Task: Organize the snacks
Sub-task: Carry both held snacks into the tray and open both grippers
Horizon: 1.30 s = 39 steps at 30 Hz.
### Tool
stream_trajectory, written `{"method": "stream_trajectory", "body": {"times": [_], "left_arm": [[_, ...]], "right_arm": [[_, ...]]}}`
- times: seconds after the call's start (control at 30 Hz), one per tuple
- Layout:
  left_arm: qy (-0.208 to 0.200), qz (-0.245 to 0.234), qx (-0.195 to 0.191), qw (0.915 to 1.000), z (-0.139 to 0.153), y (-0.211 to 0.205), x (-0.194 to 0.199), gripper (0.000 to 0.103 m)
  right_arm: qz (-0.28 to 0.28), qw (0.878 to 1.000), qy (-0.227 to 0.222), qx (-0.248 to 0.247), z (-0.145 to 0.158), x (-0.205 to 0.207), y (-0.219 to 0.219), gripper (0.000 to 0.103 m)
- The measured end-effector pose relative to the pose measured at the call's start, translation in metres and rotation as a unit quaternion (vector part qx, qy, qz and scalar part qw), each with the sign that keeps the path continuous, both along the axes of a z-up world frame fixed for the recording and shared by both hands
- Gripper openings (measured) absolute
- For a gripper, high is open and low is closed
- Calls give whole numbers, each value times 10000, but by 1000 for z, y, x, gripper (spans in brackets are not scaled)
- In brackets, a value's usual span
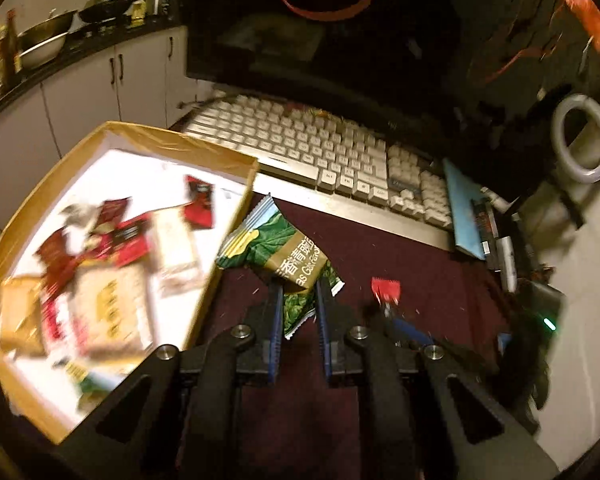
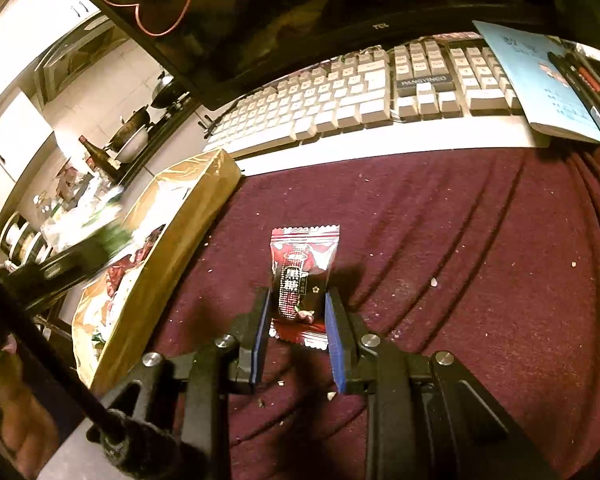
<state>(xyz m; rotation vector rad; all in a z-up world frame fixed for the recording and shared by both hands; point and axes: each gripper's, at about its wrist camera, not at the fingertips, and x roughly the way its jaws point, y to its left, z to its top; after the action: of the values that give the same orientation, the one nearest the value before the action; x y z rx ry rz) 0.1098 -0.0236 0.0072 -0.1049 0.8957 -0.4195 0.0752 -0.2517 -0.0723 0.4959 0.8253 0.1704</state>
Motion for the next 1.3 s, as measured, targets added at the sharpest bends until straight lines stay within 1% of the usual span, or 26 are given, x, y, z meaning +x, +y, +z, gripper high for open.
{"method": "stream_trajectory", "body": {"times": [0.07,0.1,0.2,0.27,0.43,0.57,0.67,0.77,0.83,0.93,1.0,1.13,1.2,1.23,1.3], "left_arm": [[-93,114,-173,9997,10,23,-13,17],[-160,244,-236,9993,14,38,-18,17],[-187,539,-235,9981,14,62,-15,17],[-144,673,-192,9974,10,73,-5,17],[-173,733,-190,9970,8,92,12,17],[-139,672,-191,9975,8,107,31,17],[-51,578,-217,9981,7,114,49,17],[81,465,-207,9987,4,118,71,17],[228,411,-218,9987,-1,119,90,17],[262,418,-139,9987,-6,120,110,17],[437,386,-142,9982,-14,118,127,17],[647,307,67,9974,-27,111,149,17],[789,309,233,9961,-33,109,153,17],[793,313,303,9959,-34,108,154,17],[852,294,353,9953,-38,107,157,17]], "right_arm": [[78,9999,-50,-51,5,0,5,25],[108,9999,-78,-62,9,1,8,25],[305,9993,-186,-100,26,7,25,25],[527,9982,-260,-121,39,15,42,25],[1011,9939,-321,-314,59,38,86,25],[1311,9901,-243,-427,70,68,118,25],[1515,9871,-131,-497,70,92,134,25],[1694,9840,62,-559,64,118,151,25],[1755,9828,160,-559,60,129,156,25],[1794,9809,210,-719,54,145,165,25],[1792,9807,300,-716,48,151,166,25],[1786,9808,448,-642,40,163,166,25],[1805,9799,497,-693,37,164,168,25],[1820,9793,523,-719,36,164,169,25],[1838,9782,570,-776,33,166,169,25]]}}
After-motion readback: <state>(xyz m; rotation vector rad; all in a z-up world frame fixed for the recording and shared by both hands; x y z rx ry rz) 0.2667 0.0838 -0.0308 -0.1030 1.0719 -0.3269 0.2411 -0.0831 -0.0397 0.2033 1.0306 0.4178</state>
